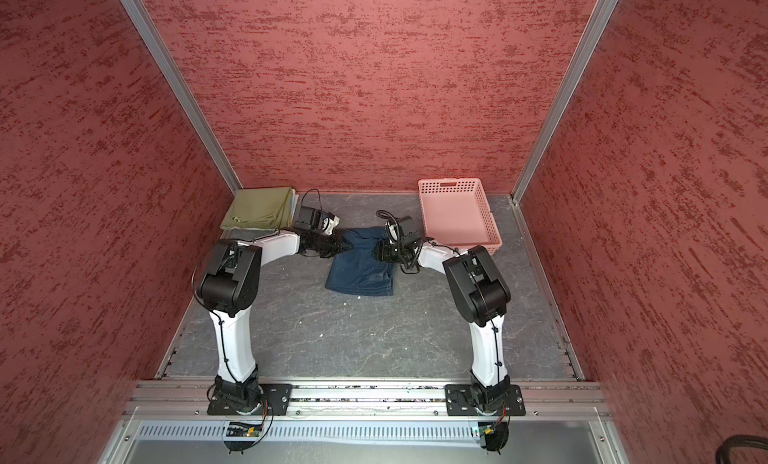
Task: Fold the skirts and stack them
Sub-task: 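Lift the skirt with the left gripper toward the olive stack while the right releases, then lower the denim skirt onto the olive stack and open the left gripper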
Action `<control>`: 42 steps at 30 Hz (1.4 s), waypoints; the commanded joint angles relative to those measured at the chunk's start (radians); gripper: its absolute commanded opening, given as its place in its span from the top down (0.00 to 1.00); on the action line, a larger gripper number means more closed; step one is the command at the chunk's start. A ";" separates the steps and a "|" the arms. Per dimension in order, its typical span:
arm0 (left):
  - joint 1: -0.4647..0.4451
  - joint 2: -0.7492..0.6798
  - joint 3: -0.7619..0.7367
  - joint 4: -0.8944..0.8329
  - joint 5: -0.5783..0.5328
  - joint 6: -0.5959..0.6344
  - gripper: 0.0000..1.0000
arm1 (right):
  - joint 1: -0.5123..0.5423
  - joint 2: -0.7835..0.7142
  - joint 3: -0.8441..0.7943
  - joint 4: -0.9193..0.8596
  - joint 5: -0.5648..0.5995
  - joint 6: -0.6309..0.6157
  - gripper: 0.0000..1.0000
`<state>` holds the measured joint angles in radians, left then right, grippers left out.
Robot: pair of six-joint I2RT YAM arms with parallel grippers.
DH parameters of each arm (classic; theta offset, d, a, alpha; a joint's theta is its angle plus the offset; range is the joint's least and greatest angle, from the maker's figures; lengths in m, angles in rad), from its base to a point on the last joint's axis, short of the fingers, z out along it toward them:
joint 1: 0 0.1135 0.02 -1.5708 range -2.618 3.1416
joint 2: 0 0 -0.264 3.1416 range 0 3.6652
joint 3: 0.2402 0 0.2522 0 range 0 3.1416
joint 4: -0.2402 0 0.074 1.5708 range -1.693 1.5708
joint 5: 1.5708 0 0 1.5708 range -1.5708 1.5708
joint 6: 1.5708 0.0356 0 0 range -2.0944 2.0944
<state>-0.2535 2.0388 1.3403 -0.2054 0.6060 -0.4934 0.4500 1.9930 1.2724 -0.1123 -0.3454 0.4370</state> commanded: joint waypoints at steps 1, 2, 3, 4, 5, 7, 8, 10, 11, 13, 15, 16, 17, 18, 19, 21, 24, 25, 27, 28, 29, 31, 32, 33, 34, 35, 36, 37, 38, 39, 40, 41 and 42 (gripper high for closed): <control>0.016 -0.084 0.015 0.094 -0.093 -0.037 1.00 | 0.000 -0.126 -0.033 -0.026 0.073 0.006 0.27; 0.022 -0.093 0.017 0.103 -0.111 -0.045 1.00 | -0.001 -0.161 -0.049 -0.016 0.083 0.008 0.25; 0.027 -0.099 0.018 0.113 -0.123 -0.052 1.00 | -0.002 -0.190 -0.062 -0.008 0.090 0.011 0.24; 0.033 -0.107 0.019 0.125 -0.131 -0.059 1.00 | -0.001 -0.221 -0.076 0.001 0.095 0.012 0.23; 0.040 -0.113 0.021 0.136 -0.148 -0.070 1.00 | -0.001 -0.248 -0.089 0.008 0.098 0.015 0.22; 0.054 -0.123 0.023 0.158 -0.169 -0.083 1.00 | -0.001 -0.293 -0.110 0.021 0.102 0.016 0.21; 0.063 -0.127 0.026 0.167 -0.179 -0.088 1.00 | -0.001 -0.313 -0.119 0.025 0.105 0.016 0.21; 0.081 -0.135 0.034 0.186 -0.204 -0.101 1.00 | -0.001 -0.350 -0.139 0.035 0.110 0.016 0.20; 0.091 -0.137 0.036 0.199 -0.217 -0.107 1.00 | -0.001 -0.367 -0.147 0.040 0.113 0.013 0.19; 0.112 -0.141 0.040 0.227 -0.242 -0.127 1.00 | 0.000 -0.393 -0.164 0.054 0.116 0.006 0.18; 0.137 -0.140 0.045 0.265 -0.258 -0.155 1.00 | 0.000 -0.412 -0.186 0.080 0.111 -0.006 0.17; 0.149 -0.138 0.048 0.287 -0.274 -0.170 1.00 | 0.000 -0.420 -0.198 0.096 0.106 -0.015 0.17; 0.163 -0.136 0.051 0.311 -0.285 -0.185 1.00 | 0.001 -0.428 -0.213 0.116 0.097 -0.023 0.16; 0.173 -0.134 0.057 0.328 -0.296 -0.200 1.00 | 0.001 -0.434 -0.225 0.132 0.090 -0.033 0.16; 0.184 -0.130 0.065 0.347 -0.311 -0.219 1.00 | 0.001 -0.440 -0.237 0.151 0.083 -0.038 0.16; 0.203 -0.120 0.084 0.387 -0.331 -0.247 1.00 | 0.005 -0.452 -0.264 0.190 0.071 -0.057 0.16; 0.230 -0.095 0.127 0.440 -0.368 -0.292 1.00 | 0.015 -0.468 -0.294 0.247 0.072 -0.084 0.15; 0.239 -0.083 0.142 0.468 -0.368 -0.313 1.00 | 0.019 -0.471 -0.298 0.261 0.072 -0.092 0.15; 0.259 -0.055 0.164 0.519 -0.375 -0.363 1.00 | 0.025 -0.470 -0.298 0.272 0.073 -0.098 0.15; 0.266 -0.042 0.170 0.554 -0.383 -0.388 1.00 | 0.027 -0.468 -0.297 0.277 0.072 -0.101 0.15; 0.275 -0.028 0.178 0.585 -0.389 -0.408 1.00 | 0.026 -0.464 -0.293 0.280 0.073 -0.102 0.15; 0.289 -0.003 0.194 0.640 -0.407 -0.434 1.00 | 0.029 -0.455 -0.282 0.280 0.071 -0.104 0.15; 0.295 0.011 0.200 0.673 -0.412 -0.448 1.00 | 0.030 -0.451 -0.278 0.278 0.069 -0.106 0.15; 0.303 0.024 0.205 0.728 -0.412 -0.462 1.00 | 0.032 -0.447 -0.274 0.278 0.069 -0.106 0.15; 0.311 0.039 0.212 0.760 -0.417 -0.478 1.00 | 0.032 -0.444 -0.270 0.279 0.067 -0.106 0.15; 0.320 0.055 0.222 0.793 -0.416 -0.491 1.00 | 0.034 -0.442 -0.267 0.280 0.065 -0.107 0.15; 0.328 0.071 0.232 0.814 -0.413 -0.506 1.00 | 0.035 -0.438 -0.266 0.280 0.066 -0.107 0.15; 0.337 0.087 0.243 0.843 -0.410 -0.523 1.00 | 0.036 -0.437 -0.263 0.280 0.064 -0.107 0.15; 0.346 0.104 0.253 0.873 -0.403 -0.540 1.00 | 0.039 -0.435 -0.261 0.280 0.065 -0.107 0.15; 0.356 0.118 0.264 0.894 -0.400 -0.557 1.00 | 0.041 -0.433 -0.259 0.280 0.065 -0.108 0.15; 0.365 0.131 0.273 0.916 -0.399 -0.574 1.00 | 0.042 -0.431 -0.254 0.278 0.067 -0.109 0.15; 0.374 0.144 0.286 0.934 -0.393 -0.589 1.00 | 0.043 -0.427 -0.249 0.275 0.066 -0.109 0.15; 0.384 0.157 0.301 0.952 -0.386 -0.610 1.00 | 0.045 -0.424 -0.244 0.271 0.070 -0.109 0.15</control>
<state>0.1013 2.1921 1.5795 0.5468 0.2073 -1.0267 0.4854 1.5581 0.9833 0.1349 -0.2684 0.3428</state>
